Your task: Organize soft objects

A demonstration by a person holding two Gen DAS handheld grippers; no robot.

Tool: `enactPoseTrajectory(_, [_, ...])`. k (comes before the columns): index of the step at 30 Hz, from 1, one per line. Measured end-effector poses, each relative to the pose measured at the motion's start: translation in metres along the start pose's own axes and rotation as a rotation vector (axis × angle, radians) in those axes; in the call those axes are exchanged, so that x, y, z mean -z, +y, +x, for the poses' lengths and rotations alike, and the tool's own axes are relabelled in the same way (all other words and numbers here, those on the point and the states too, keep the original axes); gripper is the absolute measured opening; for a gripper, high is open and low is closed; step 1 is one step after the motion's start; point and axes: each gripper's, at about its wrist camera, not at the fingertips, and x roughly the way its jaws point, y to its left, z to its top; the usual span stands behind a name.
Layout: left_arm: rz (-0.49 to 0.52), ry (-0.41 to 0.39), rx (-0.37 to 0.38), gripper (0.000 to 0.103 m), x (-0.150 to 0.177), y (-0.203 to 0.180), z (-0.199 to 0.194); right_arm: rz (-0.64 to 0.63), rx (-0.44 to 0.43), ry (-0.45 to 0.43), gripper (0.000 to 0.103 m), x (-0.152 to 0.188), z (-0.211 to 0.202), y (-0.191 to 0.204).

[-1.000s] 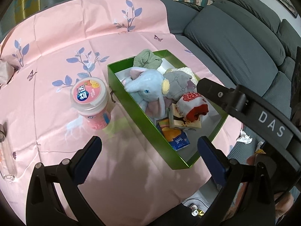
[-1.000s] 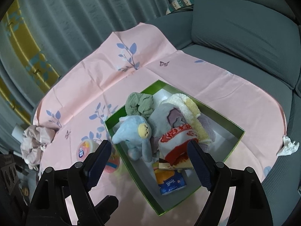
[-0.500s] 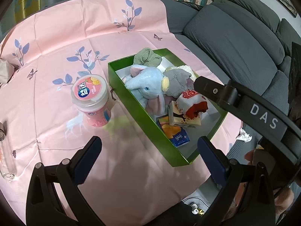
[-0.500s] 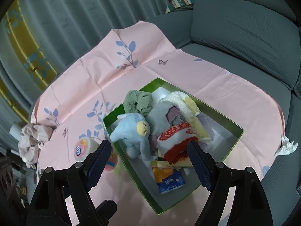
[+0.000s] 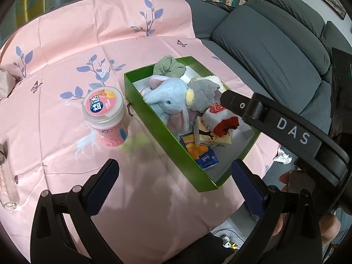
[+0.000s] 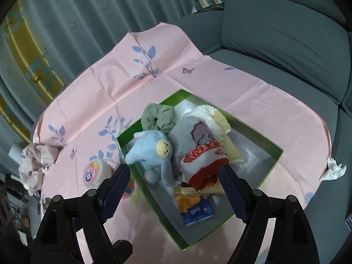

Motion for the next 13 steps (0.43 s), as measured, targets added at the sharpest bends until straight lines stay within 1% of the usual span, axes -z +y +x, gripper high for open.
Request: enactPoseTrajectory(13, [0.001,-0.002,0.001,0.101,-0.0001,0.0013,-0.0018,0.008,0.022,0.002,0.084,-0.0004,0.0002,-0.0028])
